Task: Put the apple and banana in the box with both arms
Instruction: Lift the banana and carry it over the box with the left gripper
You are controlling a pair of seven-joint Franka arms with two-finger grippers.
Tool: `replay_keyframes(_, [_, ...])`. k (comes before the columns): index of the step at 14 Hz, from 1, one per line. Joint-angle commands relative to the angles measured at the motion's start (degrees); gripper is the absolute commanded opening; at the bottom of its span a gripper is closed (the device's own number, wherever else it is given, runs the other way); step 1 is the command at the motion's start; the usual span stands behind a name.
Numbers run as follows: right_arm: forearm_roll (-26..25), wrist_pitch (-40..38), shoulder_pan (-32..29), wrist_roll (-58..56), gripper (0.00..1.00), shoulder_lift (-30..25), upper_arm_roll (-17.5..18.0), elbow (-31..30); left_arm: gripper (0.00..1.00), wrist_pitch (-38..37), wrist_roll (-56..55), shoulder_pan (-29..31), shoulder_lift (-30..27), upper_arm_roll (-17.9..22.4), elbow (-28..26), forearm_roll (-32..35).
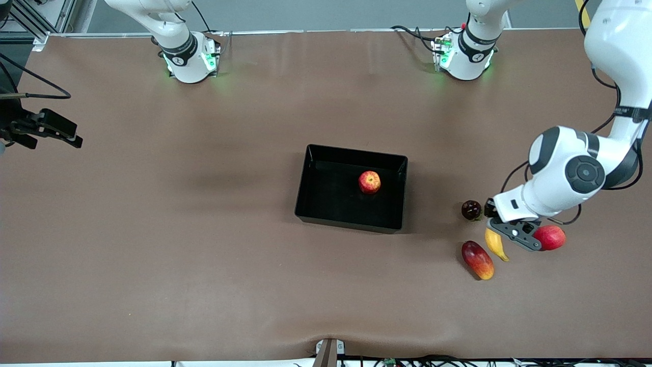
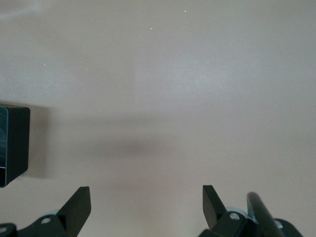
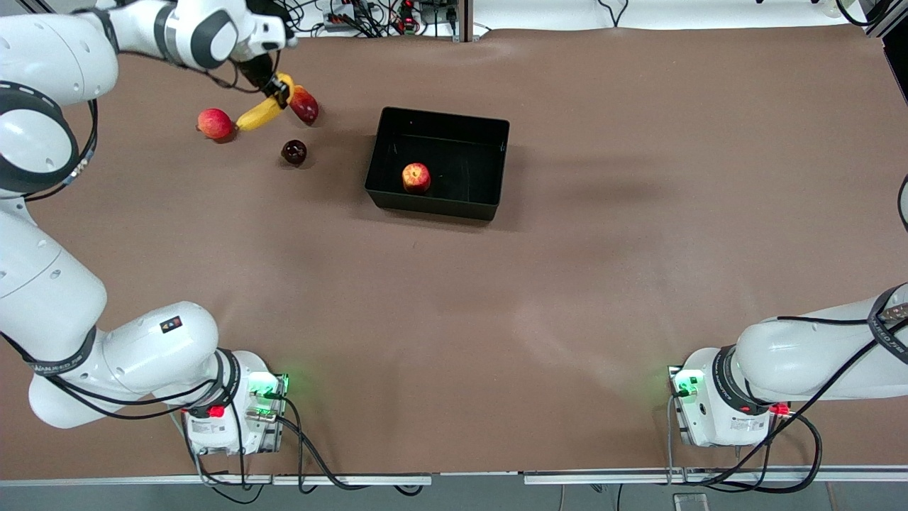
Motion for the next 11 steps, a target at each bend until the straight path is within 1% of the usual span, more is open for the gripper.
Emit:
replay_keyframes(1, [1.09,0.25,-0.97,-0.02,1.00,-1.23,0.49,-1.13,0.00,-5.83,-11.20,-1.28,-0.15,-5.13,3.36,0.67])
replay_keyframes(4, [1.09,0.25,-0.97,-0.02,1.00,-1.23,0.49,-1.13,0.00,-5.84,-21.67,-6.63,0.12,-5.85,3.81,0.67])
replay_keyframes(7, [1.09,0.17,-1.06,-0.11,1.00,-1.23,0.49,-1.13,0.00,-5.84,-35.10,-14.97,3.19,-5.76,7.40,1.02])
replay_keyframes(8, [1.09,0.17,-0.97,-0.11,1.00,-1.23,0.49,-1.13,0.00,-5.84,-39.15,-18.74,4.07,-5.50,8.54,1.37])
replay_keyframes(10, [1.09,0.25,-0.97,-0.20,1.00,-1.23,0.40,-1.13,0.00,-5.84,-43.66,-23.67,5.13,-4.36,8.99,1.46])
replay_keyframes(11, [1.09,0.25,-0.97,-0.28,1.00,-1.31,0.40,-1.13,0.00,-5.84,-44.02,-26.22,6.00,-3.66,9.26,1.37])
